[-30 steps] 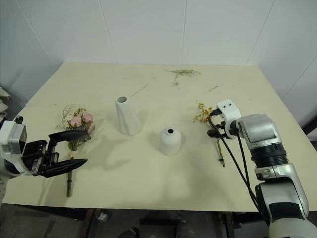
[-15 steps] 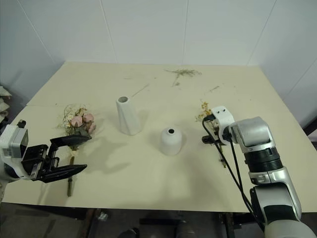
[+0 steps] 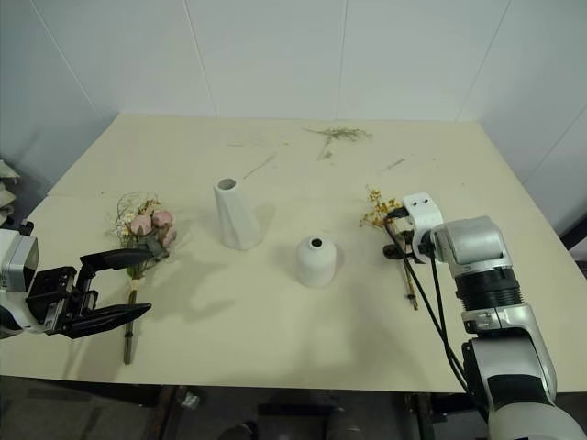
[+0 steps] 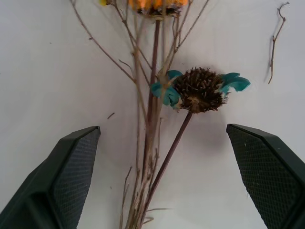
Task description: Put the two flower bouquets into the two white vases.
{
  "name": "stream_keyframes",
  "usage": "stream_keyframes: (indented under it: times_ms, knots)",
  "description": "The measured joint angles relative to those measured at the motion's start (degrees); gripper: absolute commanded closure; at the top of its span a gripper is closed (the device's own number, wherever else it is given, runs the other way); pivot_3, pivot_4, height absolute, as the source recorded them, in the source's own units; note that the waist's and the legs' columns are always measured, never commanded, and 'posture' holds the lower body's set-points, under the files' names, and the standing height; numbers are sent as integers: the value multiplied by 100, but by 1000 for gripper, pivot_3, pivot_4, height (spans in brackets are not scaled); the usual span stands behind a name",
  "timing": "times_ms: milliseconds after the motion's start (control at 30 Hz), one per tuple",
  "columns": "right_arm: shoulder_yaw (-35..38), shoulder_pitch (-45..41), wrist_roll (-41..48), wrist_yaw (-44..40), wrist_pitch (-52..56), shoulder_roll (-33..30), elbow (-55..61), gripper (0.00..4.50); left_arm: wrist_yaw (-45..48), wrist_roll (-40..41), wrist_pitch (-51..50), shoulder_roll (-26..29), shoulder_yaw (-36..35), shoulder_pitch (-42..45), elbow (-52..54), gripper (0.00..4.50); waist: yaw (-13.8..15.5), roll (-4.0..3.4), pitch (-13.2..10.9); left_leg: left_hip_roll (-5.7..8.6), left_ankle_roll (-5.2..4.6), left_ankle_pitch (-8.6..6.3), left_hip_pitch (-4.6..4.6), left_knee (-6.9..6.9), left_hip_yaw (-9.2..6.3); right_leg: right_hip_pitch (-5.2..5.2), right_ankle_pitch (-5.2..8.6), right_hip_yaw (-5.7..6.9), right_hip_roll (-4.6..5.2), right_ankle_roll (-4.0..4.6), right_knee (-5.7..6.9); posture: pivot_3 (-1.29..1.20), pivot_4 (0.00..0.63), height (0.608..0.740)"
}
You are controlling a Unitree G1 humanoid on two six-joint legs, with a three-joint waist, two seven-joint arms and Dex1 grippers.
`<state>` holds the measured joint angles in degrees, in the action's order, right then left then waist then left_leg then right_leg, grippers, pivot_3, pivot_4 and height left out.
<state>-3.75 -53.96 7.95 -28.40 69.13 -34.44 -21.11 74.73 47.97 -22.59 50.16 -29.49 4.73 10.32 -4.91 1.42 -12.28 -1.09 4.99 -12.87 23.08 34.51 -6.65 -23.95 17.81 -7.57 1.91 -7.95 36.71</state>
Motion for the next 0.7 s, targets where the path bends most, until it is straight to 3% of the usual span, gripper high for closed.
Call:
stream_keyframes:
  times_ms: [100,433,467,700]
  knots:
    - [77,0,21,-1,-95,55,-98,568,8,-2,3,18,-105,-2,-28,0,-13,1,0,-1,0,0,-2,1,1,0,0,0,0,0,2,0,150,740]
    - [303,-21,36,191,-451,288,-338,3872,125,-16,7,105,-314,-49,-213,0,0,1,1,0,0,1,-2,11,3,8,-2,-2,0,-1,-8,0,150,740]
    - [354,-21,37,240,-491,332,-339,4364,144,-19,8,105,-300,-13,-221,0,1,1,1,0,0,1,-2,10,3,7,-2,-2,0,-2,-8,0,150,740]
    - [691,27,35,634,-982,499,-244,4481,209,-129,159,99,-52,426,-488,0,-3,1,1,0,0,0,0,-5,3,4,-4,-3,0,-5,-16,0,150,740]
